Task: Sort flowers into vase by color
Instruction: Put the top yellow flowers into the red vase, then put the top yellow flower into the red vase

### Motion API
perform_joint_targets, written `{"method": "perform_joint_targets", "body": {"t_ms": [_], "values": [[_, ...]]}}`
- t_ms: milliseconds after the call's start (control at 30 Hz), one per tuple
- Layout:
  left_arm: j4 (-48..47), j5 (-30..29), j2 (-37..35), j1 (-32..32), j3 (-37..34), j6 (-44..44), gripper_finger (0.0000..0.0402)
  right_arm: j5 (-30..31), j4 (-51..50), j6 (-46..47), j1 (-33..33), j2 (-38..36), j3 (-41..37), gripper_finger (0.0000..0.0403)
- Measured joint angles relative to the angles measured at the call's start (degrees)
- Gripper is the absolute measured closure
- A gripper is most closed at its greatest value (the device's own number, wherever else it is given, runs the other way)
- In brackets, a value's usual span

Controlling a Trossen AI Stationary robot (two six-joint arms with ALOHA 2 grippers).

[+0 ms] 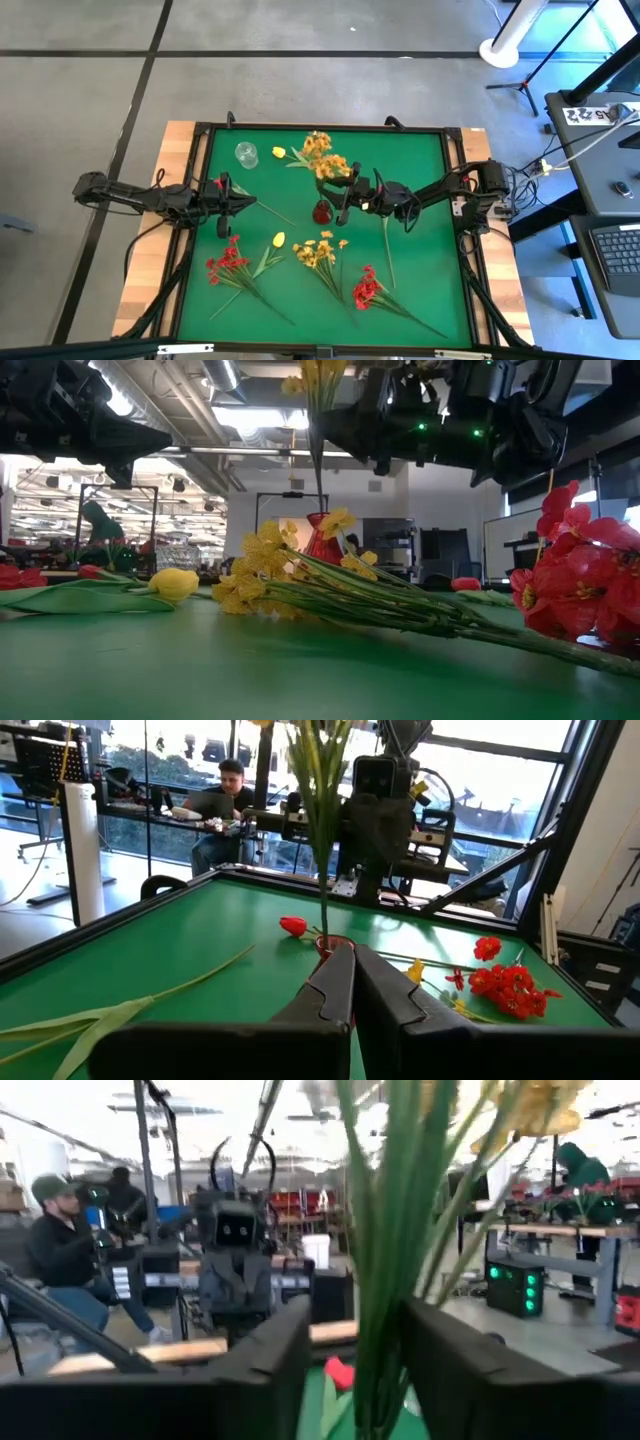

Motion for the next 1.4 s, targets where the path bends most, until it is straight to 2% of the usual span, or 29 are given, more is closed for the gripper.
{"method": "perform_joint_targets", "body": {"t_ms": [233,500,867,1267,1400], "values": [[0.0,0.0,0.0,0.0,0.0,0.0,0.0401,0.5,-6.0,0.2,0.0,-0.5,0.0,0.0135],[0.0,0.0,0.0,0.0,0.0,0.0,0.0401,0.5,-18.8,0.8,0.0,-5.3,-0.1,0.0081],[0.0,0.0,0.0,0.0,0.0,0.0,0.0401,-2.0,-45.9,5.1,0.1,-17.0,-0.1,0.0063],[0.0,0.0,0.0,0.0,0.0,0.0,0.0401,-9.4,-65.8,6.6,0.1,-25.6,0.0,0.0063],[0.0,0.0,0.0,0.0,0.0,0.0,0.0401,-7.7,-74.8,6.2,0.1,-28.6,0.0,0.0063]]}}
